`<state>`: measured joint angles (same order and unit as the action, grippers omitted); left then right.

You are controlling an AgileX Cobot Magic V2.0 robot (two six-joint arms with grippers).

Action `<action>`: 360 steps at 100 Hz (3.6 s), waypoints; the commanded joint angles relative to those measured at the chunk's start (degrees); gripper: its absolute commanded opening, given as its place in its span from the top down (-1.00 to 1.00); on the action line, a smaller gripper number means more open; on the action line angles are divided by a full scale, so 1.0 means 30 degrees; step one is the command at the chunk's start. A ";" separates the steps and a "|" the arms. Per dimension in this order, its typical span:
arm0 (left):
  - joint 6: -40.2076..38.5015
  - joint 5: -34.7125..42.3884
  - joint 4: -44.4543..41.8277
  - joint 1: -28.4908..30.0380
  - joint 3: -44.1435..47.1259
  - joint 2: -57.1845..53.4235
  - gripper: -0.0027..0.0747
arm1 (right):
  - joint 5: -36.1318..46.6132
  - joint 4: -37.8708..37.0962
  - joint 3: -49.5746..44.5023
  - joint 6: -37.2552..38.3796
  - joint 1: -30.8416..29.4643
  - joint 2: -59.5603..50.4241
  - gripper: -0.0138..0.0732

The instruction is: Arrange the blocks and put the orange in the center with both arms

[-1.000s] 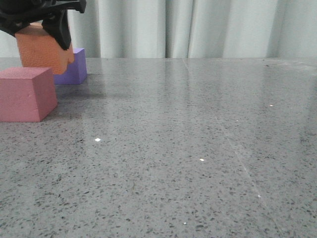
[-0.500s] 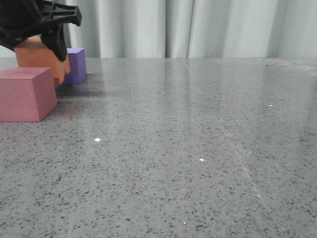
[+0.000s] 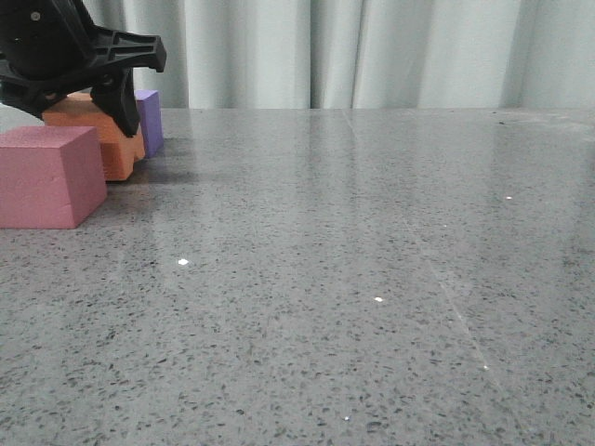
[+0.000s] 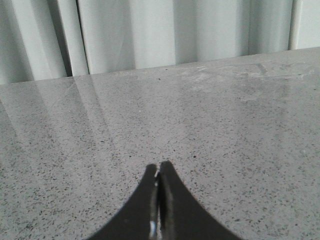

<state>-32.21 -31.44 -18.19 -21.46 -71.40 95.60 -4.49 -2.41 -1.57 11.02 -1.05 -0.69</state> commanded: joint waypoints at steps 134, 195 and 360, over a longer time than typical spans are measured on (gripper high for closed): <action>0.0307 0.3078 -0.2811 0.0014 0.8322 -1.5984 -0.78 | 0.1709 -0.0030 0.0255 -0.0200 0.0088 -0.0356 0.84; 0.0307 0.3689 -0.3316 0.0014 1.3908 -2.2192 0.98 | 0.1709 -0.0030 0.0255 -0.0200 0.0088 -0.0356 0.84; 0.9923 1.5493 0.3845 0.4833 2.3626 -2.8816 0.98 | 0.1709 -0.0030 0.0255 -0.0200 0.0088 -0.0356 0.84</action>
<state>-2.61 11.03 -6.40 -7.56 -1.38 12.36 -4.49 -2.41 -1.57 11.02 -1.05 -0.69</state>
